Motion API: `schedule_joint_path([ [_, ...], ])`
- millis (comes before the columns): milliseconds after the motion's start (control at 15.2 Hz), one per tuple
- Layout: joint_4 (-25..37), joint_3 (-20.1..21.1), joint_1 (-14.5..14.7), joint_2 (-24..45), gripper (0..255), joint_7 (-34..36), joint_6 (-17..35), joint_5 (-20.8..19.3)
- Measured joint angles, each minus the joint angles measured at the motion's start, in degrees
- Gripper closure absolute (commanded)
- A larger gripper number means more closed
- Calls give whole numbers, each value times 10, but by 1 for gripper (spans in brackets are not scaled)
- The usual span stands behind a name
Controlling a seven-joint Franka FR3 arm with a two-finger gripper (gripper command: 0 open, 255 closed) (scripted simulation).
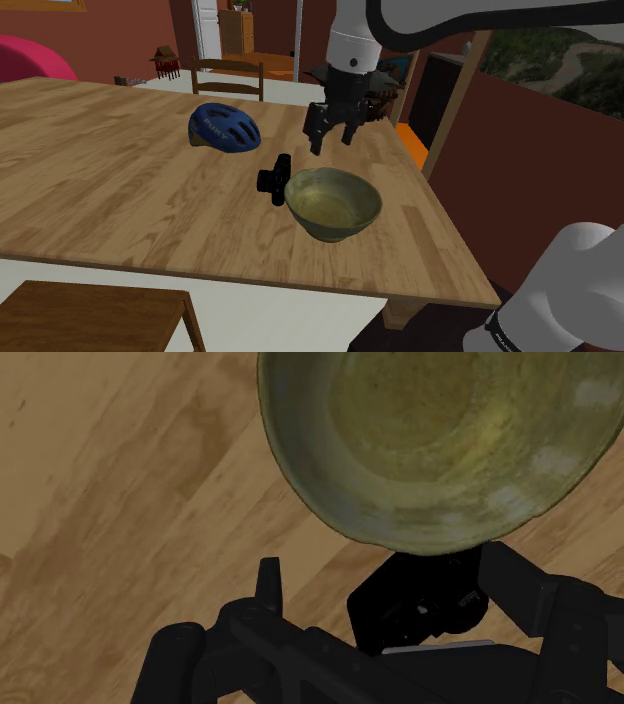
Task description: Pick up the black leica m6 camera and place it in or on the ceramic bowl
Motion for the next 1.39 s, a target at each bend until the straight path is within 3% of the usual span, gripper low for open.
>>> schedule_joint_path([
  [528,127,62,27,167,0,90,-2,-57],
  [1056,90,65,30,185,0,100,48,-65],
  [1386,86,65,31,186,0,100,54,-65],
])
